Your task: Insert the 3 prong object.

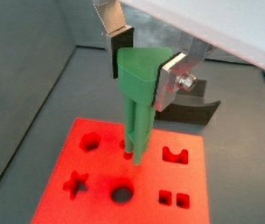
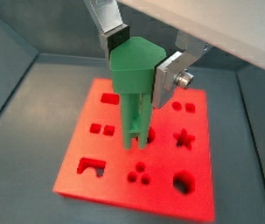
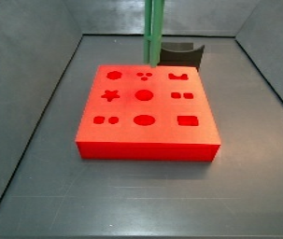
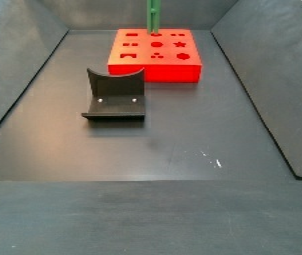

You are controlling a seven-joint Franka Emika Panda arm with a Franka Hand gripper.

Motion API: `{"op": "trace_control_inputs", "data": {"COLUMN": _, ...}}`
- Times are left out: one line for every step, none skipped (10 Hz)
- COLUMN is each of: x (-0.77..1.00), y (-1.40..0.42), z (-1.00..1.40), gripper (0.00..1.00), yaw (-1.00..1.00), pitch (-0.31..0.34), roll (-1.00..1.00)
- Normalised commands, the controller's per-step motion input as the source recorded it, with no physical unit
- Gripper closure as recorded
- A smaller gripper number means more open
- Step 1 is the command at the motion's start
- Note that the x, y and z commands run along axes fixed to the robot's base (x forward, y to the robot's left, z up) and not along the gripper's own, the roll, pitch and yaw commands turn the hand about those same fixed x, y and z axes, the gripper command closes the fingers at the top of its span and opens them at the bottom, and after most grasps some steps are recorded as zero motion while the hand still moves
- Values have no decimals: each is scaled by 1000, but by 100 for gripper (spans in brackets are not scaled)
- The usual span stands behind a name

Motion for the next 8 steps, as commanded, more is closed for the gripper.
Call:
{"op": "trace_control_inputs", "data": {"x": 200, "y": 374, "z": -146, "gripper": 100, "yaw": -594, "pitch": 163, "roll": 71}}
{"op": "trace_control_inputs", "data": {"x": 169, "y": 294, "z": -111, "gripper": 100, "yaw": -660, "pitch": 150, "roll": 101}}
{"op": "trace_control_inputs", "data": {"x": 51, "y": 183, "z": -189, "gripper": 100, "yaw": -806, "pitch": 63, "roll": 53}}
{"op": "trace_control_inputs", "data": {"x": 6, "y": 106, "z": -231, "gripper": 100, "yaw": -909, "pitch": 0, "roll": 23}}
{"op": "trace_control_inputs", "data": {"x": 0, "y": 54, "z": -257, "gripper": 100, "yaw": -969, "pitch": 0, "roll": 7}}
{"op": "trace_control_inputs", "data": {"x": 0, "y": 109, "z": -211, "gripper": 100, "yaw": -831, "pitch": -33, "roll": 0}}
{"op": "trace_control_inputs", "data": {"x": 54, "y": 91, "z": -140, "gripper": 100, "yaw": -643, "pitch": -66, "roll": -37}}
{"op": "trace_control_inputs", "data": {"x": 111, "y": 106, "z": -146, "gripper": 100, "yaw": -411, "pitch": -97, "roll": -120}}
